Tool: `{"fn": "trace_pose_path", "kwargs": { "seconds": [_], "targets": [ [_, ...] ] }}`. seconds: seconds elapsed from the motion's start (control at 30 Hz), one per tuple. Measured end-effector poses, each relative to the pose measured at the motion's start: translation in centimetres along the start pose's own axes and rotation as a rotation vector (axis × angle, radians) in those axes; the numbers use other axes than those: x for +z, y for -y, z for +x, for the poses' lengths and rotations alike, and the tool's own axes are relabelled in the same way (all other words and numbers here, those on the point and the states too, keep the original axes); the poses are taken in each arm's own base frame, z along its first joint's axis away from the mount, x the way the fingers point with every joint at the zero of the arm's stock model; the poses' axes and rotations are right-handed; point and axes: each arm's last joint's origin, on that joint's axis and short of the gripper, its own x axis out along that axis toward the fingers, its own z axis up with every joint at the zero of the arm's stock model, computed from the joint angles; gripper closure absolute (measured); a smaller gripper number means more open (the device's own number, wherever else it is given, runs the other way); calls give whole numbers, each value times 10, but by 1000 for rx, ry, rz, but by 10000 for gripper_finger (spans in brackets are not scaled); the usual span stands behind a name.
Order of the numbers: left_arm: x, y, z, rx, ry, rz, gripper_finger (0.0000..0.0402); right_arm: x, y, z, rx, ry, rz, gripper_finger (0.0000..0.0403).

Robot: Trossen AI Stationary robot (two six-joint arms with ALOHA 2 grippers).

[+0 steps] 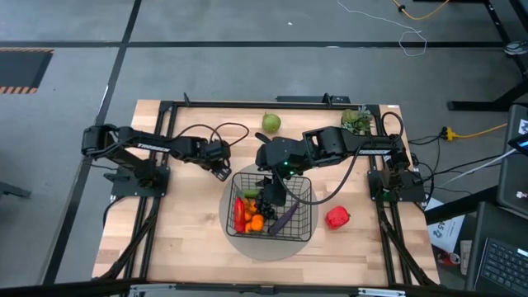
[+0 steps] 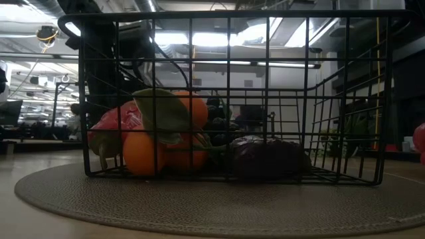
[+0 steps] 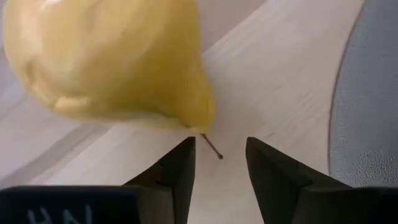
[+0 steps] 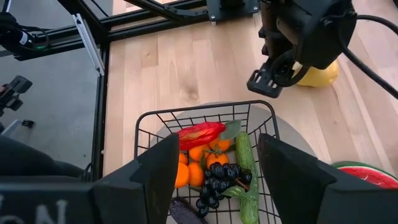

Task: Build produce basket
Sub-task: Put the yellow pear into the black wire basket

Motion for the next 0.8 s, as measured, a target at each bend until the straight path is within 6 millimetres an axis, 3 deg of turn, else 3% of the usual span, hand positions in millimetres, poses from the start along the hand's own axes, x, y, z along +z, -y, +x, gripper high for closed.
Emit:
{"fn": "trace_pose_path", "kwargs": {
  "seconds": [0.37,0.8],
  "targets": [
    [-4,1,17,56,-52,-84,265,0,0,0,0,0,0,183],
    [-2,3,19,61,-17,-132,265,0,0,0,0,0,-2,183]
  ]
}}
